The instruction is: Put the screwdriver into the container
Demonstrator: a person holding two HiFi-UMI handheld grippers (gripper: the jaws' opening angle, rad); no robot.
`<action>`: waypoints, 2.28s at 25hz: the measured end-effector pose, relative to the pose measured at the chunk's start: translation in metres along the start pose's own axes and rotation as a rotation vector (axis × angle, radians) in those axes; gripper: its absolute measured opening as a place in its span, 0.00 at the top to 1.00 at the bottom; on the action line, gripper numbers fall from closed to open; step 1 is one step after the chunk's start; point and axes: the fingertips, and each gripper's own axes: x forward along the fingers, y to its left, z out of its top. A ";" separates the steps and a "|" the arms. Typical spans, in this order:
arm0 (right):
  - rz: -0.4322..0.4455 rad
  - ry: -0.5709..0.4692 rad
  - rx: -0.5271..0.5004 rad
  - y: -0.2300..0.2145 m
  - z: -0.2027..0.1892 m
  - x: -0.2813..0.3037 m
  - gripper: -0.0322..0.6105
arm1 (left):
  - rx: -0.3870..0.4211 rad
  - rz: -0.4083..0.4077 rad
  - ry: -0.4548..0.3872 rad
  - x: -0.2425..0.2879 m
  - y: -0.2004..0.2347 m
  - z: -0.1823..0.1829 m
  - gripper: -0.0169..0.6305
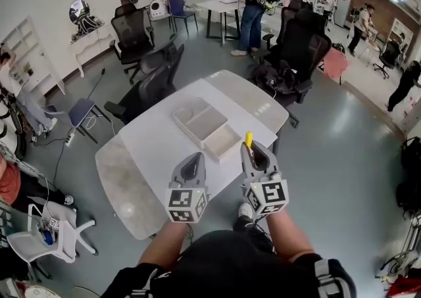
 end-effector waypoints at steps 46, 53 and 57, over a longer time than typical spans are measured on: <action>0.653 0.191 -0.333 -0.029 -0.104 0.251 0.85 | -0.099 0.359 0.079 0.190 0.144 -0.014 0.96; 0.836 0.327 -0.481 -0.014 -0.172 0.233 0.85 | -0.134 0.414 0.094 0.176 0.154 -0.029 0.96; 0.954 0.384 -0.540 -0.005 -0.206 0.222 0.85 | -0.139 0.444 0.104 0.166 0.158 -0.035 0.96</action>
